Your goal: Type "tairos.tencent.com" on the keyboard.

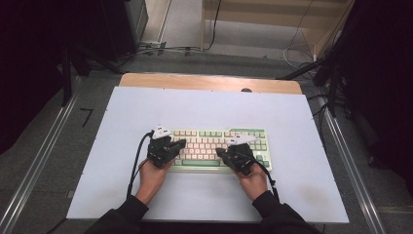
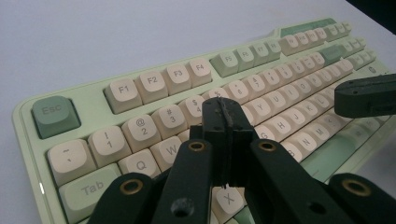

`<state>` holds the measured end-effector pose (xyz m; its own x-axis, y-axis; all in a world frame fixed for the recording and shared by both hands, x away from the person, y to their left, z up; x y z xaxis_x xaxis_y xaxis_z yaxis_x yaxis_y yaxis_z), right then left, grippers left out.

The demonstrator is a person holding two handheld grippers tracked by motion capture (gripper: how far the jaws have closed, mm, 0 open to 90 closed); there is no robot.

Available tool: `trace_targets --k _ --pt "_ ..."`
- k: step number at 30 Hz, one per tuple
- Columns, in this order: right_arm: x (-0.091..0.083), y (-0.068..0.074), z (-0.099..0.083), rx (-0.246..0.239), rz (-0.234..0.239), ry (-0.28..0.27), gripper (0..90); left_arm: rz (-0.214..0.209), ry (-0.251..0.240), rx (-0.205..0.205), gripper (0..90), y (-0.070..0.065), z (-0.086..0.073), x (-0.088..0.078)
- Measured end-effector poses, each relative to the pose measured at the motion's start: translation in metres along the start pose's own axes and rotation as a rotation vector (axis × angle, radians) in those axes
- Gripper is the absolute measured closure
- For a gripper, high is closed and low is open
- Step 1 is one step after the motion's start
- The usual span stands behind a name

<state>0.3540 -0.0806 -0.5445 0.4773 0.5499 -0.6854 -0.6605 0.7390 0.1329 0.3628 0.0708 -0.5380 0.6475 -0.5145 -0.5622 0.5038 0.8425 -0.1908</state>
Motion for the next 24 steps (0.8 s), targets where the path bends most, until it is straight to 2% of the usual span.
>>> trace_targets --k 24 --pt "0.016 0.019 0.005 -0.037 0.041 0.002 87.2 -0.007 0.008 0.000 90.0 0.000 -0.001 0.001"
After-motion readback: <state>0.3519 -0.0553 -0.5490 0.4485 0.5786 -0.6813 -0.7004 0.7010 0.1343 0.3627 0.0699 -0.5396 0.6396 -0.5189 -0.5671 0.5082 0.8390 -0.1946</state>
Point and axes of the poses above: each handheld gripper's, and its own axes: x roughly forward along the jaws, z roughly out of its top, y roughly to its left, the point moved 10 cm from there along x, roughly forward along the jaws, and after that the axes turned 4 degrees about x, right-handed, at the moved point
